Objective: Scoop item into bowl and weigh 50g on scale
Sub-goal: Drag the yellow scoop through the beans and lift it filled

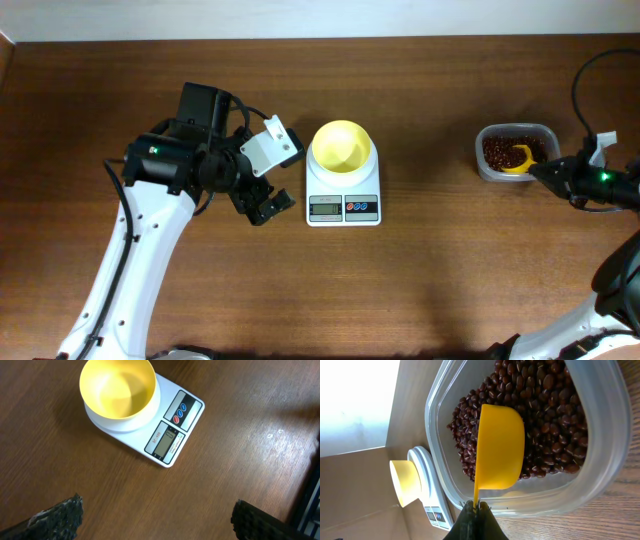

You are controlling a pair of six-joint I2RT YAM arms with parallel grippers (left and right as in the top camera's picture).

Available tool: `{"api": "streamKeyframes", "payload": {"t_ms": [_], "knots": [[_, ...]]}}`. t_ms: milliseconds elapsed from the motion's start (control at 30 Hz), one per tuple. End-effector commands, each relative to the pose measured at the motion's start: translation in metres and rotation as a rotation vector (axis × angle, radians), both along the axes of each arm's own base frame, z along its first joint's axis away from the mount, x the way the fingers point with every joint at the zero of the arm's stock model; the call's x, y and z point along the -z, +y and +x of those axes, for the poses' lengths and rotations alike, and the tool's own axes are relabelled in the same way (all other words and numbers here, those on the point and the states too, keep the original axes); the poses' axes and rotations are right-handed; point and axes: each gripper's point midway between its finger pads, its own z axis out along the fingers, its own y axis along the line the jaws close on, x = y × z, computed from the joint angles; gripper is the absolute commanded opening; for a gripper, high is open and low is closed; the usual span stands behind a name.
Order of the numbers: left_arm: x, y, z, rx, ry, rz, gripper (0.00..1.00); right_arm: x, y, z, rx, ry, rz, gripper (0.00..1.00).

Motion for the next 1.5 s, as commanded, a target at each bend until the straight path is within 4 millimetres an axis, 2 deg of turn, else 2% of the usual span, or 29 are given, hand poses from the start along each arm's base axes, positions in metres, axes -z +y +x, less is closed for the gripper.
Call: {"api": "streamKeyframes", "payload": {"t_ms": [0, 500, 767, 1067, 1467], "knots": [[0.0, -0.003, -0.001, 0.017, -0.001, -0.012, 0.99, 0.002, 0.001, 0.0, -0.004, -0.018, 0.031, 0.04], [0.0, -0.003, -0.001, 0.018, -0.001, -0.012, 0.99, -0.01, 0.006, 0.005, -0.008, -0.068, 0.087, 0.04], [0.0, -0.003, -0.001, 0.018, -0.001, -0.012, 0.99, -0.017, -0.008, 0.0, 0.036, -0.097, 0.122, 0.04], [0.0, -0.003, -0.001, 0.018, -0.001, -0.012, 0.99, -0.023, -0.005, 0.0, 0.028, -0.116, 0.153, 0.04], [0.0, -0.003, -0.001, 0.017, -0.001, -0.013, 0.99, -0.044, 0.002, 0.005, 0.013, -0.22, 0.238, 0.04]]}}
